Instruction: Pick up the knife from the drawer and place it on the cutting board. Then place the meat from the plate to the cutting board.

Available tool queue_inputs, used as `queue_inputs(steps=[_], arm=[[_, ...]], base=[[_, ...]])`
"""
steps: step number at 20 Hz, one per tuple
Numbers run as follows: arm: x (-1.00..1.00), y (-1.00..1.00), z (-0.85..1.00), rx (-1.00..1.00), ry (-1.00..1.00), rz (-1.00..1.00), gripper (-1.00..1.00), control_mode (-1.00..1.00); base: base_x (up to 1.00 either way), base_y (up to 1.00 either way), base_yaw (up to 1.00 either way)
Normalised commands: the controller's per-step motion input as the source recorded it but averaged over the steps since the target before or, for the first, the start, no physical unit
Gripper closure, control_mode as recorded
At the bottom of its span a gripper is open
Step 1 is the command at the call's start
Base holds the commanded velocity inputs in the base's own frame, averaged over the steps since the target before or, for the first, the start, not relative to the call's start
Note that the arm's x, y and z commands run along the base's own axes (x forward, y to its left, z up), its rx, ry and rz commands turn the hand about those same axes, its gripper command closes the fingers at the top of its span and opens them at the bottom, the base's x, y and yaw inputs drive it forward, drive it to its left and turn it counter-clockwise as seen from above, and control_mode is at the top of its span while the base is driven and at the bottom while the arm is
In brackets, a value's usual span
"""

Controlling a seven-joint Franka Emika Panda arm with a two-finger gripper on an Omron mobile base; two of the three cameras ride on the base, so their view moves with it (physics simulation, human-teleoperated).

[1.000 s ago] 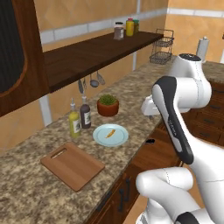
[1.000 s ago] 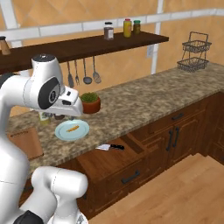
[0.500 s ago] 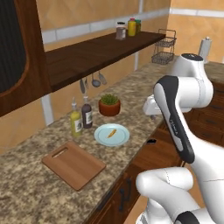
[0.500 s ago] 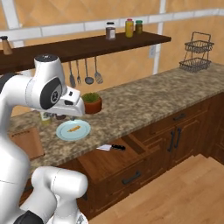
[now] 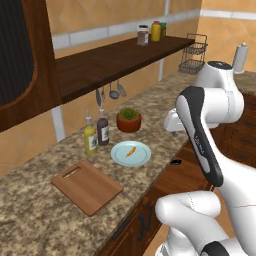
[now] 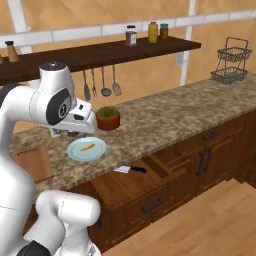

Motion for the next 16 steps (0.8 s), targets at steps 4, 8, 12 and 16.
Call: queue_inputs(steps=[4,8,12,16], arm=[[0.0,-0.69,-0.33,0.0,0.0,0.03,-1.0,-1.0],[0.09,-1.0,-0.73,0.0,0.03,0.33,-1.0,-1.0],[0.53,-1.0,-0.95,0.0,0.08,0.44,-1.0,-1.0],[0.93,-0.72,-0.98,0.0,0.03,0.46,-1.0,-1.0]], base=[[0.0,0.0,0.0],[0.0,0.0,0.0],[0.0,0.0,0.0],[0.0,0.0,0.0]])
